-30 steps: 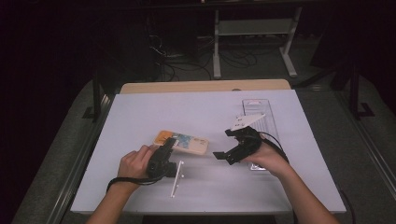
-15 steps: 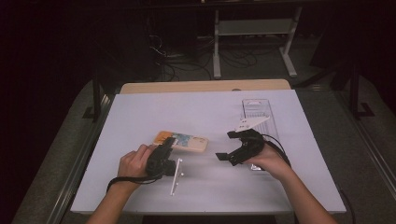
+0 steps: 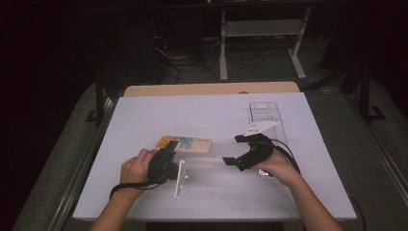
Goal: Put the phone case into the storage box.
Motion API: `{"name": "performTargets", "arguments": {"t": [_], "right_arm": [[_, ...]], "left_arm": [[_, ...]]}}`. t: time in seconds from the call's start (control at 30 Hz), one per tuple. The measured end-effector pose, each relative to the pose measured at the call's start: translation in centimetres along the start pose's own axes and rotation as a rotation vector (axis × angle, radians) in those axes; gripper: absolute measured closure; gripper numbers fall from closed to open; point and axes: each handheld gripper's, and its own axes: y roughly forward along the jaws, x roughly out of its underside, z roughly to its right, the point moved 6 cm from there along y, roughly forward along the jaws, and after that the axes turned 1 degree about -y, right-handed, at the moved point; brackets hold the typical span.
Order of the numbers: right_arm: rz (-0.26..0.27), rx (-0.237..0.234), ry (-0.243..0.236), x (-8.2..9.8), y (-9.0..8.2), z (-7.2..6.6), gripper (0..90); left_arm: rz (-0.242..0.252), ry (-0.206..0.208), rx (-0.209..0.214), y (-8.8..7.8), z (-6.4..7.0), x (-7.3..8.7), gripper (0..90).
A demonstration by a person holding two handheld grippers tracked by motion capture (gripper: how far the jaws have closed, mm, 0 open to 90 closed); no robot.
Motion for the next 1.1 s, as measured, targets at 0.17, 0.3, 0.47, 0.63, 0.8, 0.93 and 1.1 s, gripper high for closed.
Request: {"name": "performTargets", "arguments": {"t": [0.17,0.3,0.47,0.63,0.8,0.93,1.1], "right_arm": [[-0.009,0.004,-0.009,0.0,0.2,0.0,3.6],[-0.005,-0.003,-0.005,0.0,0.2,0.0,3.7],[-0.009,-0.001,-0.009,0.0,0.2,0.0,4.0],[-0.009,0.005,-0.011,0.0,0.2,0.1,4.3],[-0.012,0.008,-0.012,0.1,0.2,0.1,4.4],[-0.012,0.012,-0.007,0.1,0.2,0.0,4.5],[-0.009,0.018,-0.004,0.0,0.3,0.1,4.8]], "left_arm": [[0.009,-0.063,0.015,0.2,0.1,0.2,79.3],[0.0,-0.102,0.033,0.1,-0.1,0.2,79.3],[-0.01,-0.16,0.043,0.1,-0.5,0.4,79.3],[-0.016,-0.226,0.062,0.2,-0.8,0.6,79.3],[-0.015,-0.279,0.085,0.4,-0.8,0.6,79.3],[-0.021,-0.326,0.114,0.5,-0.9,0.6,79.3],[-0.028,-0.349,0.129,0.4,-1.1,0.7,79.3]]}}
